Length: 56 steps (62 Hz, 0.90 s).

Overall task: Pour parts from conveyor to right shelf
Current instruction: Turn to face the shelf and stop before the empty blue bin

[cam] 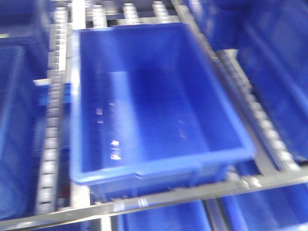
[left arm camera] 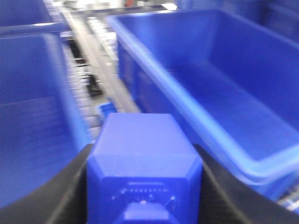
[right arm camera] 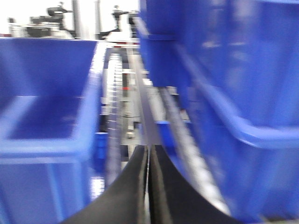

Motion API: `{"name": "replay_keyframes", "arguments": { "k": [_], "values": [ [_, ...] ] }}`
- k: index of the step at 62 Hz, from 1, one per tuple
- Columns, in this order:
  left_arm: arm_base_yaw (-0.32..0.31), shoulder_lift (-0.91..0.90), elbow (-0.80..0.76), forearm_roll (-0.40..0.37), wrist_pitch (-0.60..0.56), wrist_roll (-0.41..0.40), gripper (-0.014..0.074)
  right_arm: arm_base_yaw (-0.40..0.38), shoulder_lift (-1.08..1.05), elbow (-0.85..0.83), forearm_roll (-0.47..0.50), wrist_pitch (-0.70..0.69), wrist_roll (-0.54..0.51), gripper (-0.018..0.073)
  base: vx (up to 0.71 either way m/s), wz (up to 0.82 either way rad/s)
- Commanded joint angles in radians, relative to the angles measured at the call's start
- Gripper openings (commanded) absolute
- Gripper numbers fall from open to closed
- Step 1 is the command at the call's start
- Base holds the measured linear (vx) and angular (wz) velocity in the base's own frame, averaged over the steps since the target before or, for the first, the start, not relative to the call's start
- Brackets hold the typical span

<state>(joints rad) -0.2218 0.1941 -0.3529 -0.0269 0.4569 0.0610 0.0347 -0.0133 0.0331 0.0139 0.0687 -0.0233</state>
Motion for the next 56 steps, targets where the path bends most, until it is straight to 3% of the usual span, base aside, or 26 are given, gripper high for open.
{"name": "replay_keyframes", "arguments": {
  "k": [1, 25, 56],
  "values": [
    [-0.005, 0.010, -0.027, -0.003, -0.081, -0.003, -0.0006, -0.006, -0.014, 0.015, -0.003, -0.075, -0.004, -0.0009, 0.13, 0.53],
    [-0.005, 0.010, -0.027, -0.003, -0.081, -0.003, -0.0006, -0.006, -0.014, 0.015, -0.003, -0.075, -0.004, -0.0009, 0.08, 0.29],
    [-0.005, 0.010, -0.027, -0.003, -0.081, -0.003, -0.0006, -0.006, -0.014, 0.015, -0.003, -0.075, -0.004, -0.0009, 0.05, 0.06]
  ]
}}
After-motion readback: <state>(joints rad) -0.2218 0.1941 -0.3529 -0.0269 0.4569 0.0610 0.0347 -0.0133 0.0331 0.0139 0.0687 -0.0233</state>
